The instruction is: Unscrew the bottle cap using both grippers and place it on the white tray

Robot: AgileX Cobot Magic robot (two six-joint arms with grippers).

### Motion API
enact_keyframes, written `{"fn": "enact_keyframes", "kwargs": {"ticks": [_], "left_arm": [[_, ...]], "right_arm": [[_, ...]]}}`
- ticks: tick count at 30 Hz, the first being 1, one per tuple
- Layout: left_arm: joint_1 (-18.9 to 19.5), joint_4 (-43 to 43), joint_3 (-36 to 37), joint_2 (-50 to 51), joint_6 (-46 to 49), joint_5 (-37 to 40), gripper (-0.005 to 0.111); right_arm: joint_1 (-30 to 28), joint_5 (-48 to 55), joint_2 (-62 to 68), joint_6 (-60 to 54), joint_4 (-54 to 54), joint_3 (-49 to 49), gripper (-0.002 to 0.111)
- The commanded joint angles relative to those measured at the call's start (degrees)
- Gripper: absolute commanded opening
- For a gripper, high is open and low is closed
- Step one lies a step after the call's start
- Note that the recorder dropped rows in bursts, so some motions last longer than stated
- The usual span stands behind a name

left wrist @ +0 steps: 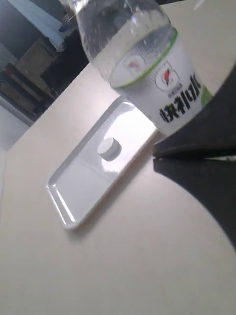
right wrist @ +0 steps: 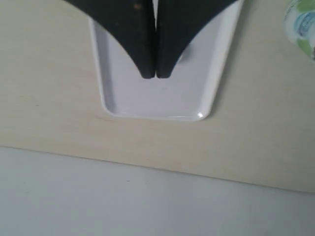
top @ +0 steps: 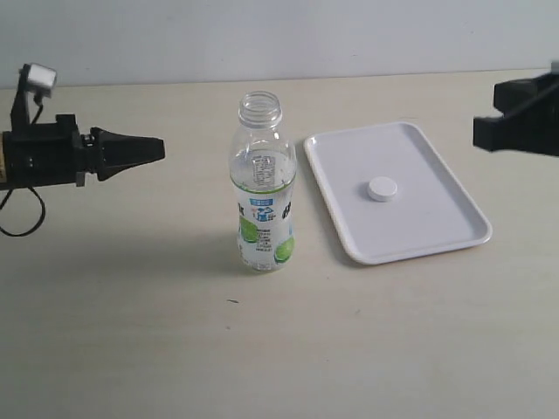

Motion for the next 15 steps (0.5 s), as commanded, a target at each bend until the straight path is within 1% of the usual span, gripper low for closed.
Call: {"fn": "enact_keyframes", "kwargs": {"ticks": [1,4,8,11,13,15], "left_arm": [[0.34,-9.04,8.95,-10.94,4.93,-0.89,0.000],[0.34,-16.44,16.35,-19.32,9.89,-0.89,0.000],[0.34,-26.03,27.21,-31.02,14.98,-0.89,0.000],[0.34,-33.17,34.87,-40.21,18.73,0.04,0.000],[0.34,-37.67,40.01,-46.13,22.47,1.84,0.000],[0.34,-42.23,44.37,-51.25,24.74,3.35,0.000]], "right_arm": [[-0.25,-11.89,-2.29,-3.03,6.71,7.38,0.000],[-0.25,-14.44,-2.65,-12.44,16.40,10.76,0.000],[-0.25,-18.60,-2.65,-32.10,36.64,15.20,0.000],[-0.25,-23.04,-2.65,-44.30,48.81,18.28,0.000],[-0.25,-26.25,-2.65,-49.20,53.81,20.21,0.000],[-0.25,-29.19,-2.65,-49.31,55.47,21.66,0.000]]}}
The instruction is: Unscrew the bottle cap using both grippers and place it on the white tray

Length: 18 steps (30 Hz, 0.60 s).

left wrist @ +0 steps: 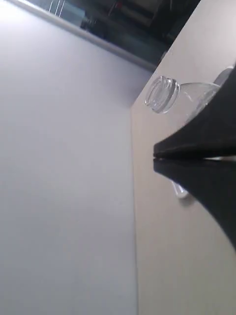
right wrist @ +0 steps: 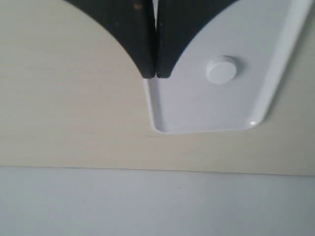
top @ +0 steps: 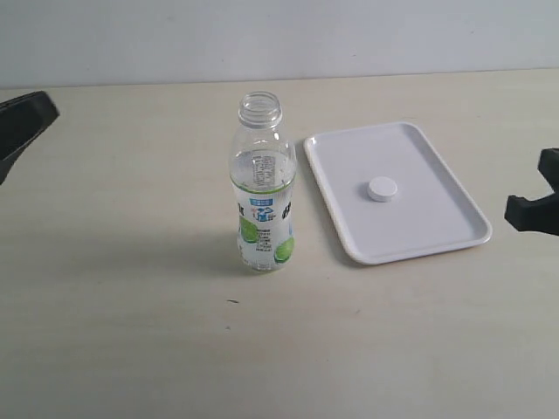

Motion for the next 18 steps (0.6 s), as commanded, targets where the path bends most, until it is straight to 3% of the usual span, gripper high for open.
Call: {"fn": "enact_keyframes", "kwargs": {"ticks": [1,3,6,8,15,18], "left_arm": [[0.11,-11.25,10.37,-12.60,6.53,3.61,0.000],[0.11,-14.86,12.57,-17.80,10.00,4.05,0.000],[0.11,-12.01,12.57,-25.23,9.21,16.46,0.000],[0.11,-13.02,12.57,-29.66,8.25,20.78,0.000],[0.11,-19.62,12.57,-40.72,7.53,23.37,0.000],[0.11,-20.39,12.57,-42.96,7.53,29.01,0.000]], "right_arm": [[-0.25,-8.23,-0.45,-6.11,7.48,3.52,0.000],[-0.25,-9.00,-0.45,-4.66,6.43,4.02,0.000],[-0.11,-8.14,-0.45,-3.61,5.73,4.25,0.000],[-0.11,-7.56,-0.45,-3.10,5.00,4.25,0.000],[-0.11,-7.56,-0.45,-2.83,5.00,4.25,0.000],[-0.11,-7.56,-0.45,-2.83,5.00,4.25,0.000]]}}
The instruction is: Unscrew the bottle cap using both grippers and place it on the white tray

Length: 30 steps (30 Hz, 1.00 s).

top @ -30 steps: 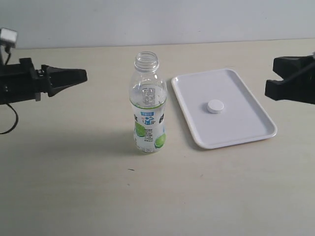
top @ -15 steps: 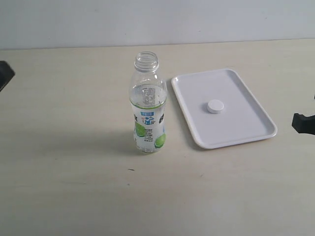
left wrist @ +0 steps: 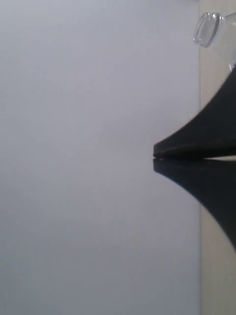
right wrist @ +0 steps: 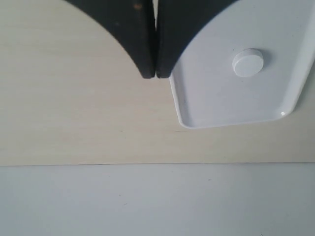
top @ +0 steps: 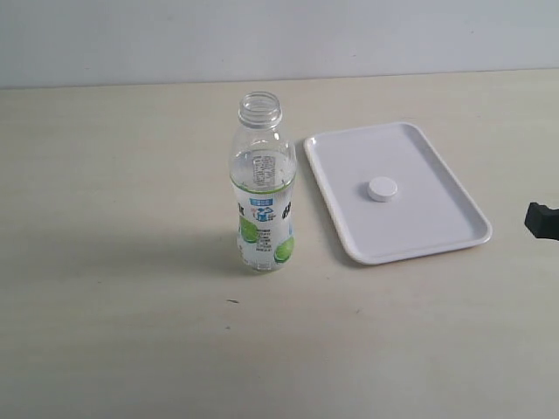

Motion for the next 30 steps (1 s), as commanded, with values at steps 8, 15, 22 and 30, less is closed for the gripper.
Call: {"fn": "enact_keyframes", "kwargs": {"ticks": [8,15,22,30], "left_arm": [[0.11,-0.48,0.20,-13.23,0.14,25.12,0.000],[0.11,2.04,0.20,-23.33,-9.65,33.41,0.000],[0.11,2.17,0.20,-24.81,-9.65,33.97,0.000],[0.11,2.17,0.20,-24.81,-9.65,33.97,0.000]], "right_arm": [[-0.11,-0.40,-0.17,0.05,-0.54,0.37,0.000],[-0.11,-0.40,-0.17,0.05,-0.54,0.37,0.000],[-0.11,-0.40,-0.17,0.05,-0.54,0.37,0.000],[-0.11,-0.40,-0.17,0.18,-0.54,0.37,0.000]]}}
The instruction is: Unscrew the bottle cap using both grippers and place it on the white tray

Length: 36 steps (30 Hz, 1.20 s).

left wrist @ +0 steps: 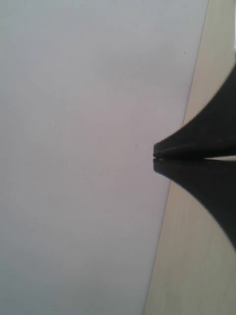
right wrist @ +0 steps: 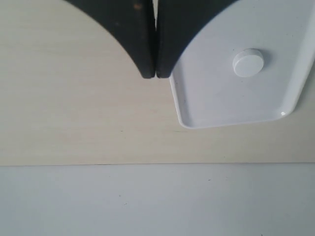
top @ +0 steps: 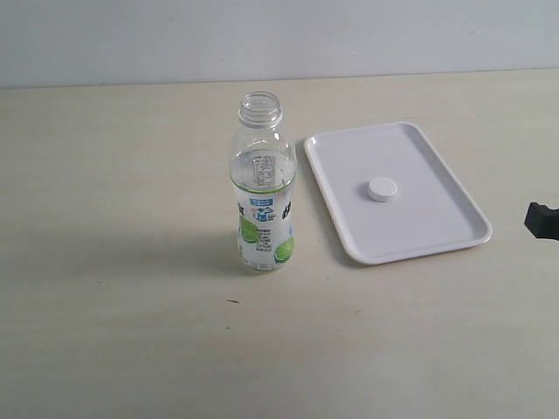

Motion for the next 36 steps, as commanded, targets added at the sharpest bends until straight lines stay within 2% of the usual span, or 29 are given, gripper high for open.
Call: {"fn": "enact_keyframes", "kwargs": {"ticks": [1,8,10,13,18,24,28,30,36], "left_arm": [[0.11,0.10,0.20,-0.24,-0.45,0.25,0.000],[0.11,0.10,0.20,-0.24,-0.45,0.25,0.000],[0.11,0.10,0.20,-0.24,-0.45,0.25,0.000],[0.11,0.10,0.20,-0.24,-0.45,0.25,0.000],[0.11,0.10,0.20,-0.24,-0.45,0.25,0.000],[0.11,0.10,0.20,-0.24,-0.45,0.25,0.000],[0.11,0.10,0.20,-0.24,-0.45,0.25,0.000],[0.11,0.10,0.20,-0.24,-0.45,0.25,0.000],[0.11,0.10,0.20,-0.24,-0.45,0.25,0.000]], "right_arm": [[-0.11,-0.40,-0.17,0.18,-0.54,0.37,0.000],[0.39,0.84,-4.00,-1.70,0.33,0.37,0.000],[0.39,5.05,-8.95,-2.43,1.80,0.37,0.000],[0.07,17.23,-19.19,-7.25,1.33,0.50,0.000],[-5.17,28.74,-37.95,-10.79,1.45,0.50,0.000],[-11.48,29.58,-52.50,-8.94,1.45,2.96,0.000],[-11.87,29.58,-56.95,-8.94,1.45,5.48,0.000],[-11.89,32.82,-57.33,-8.94,1.58,5.48,0.000],[-11.78,32.26,-57.33,-7.48,1.85,5.48,0.000]]}}
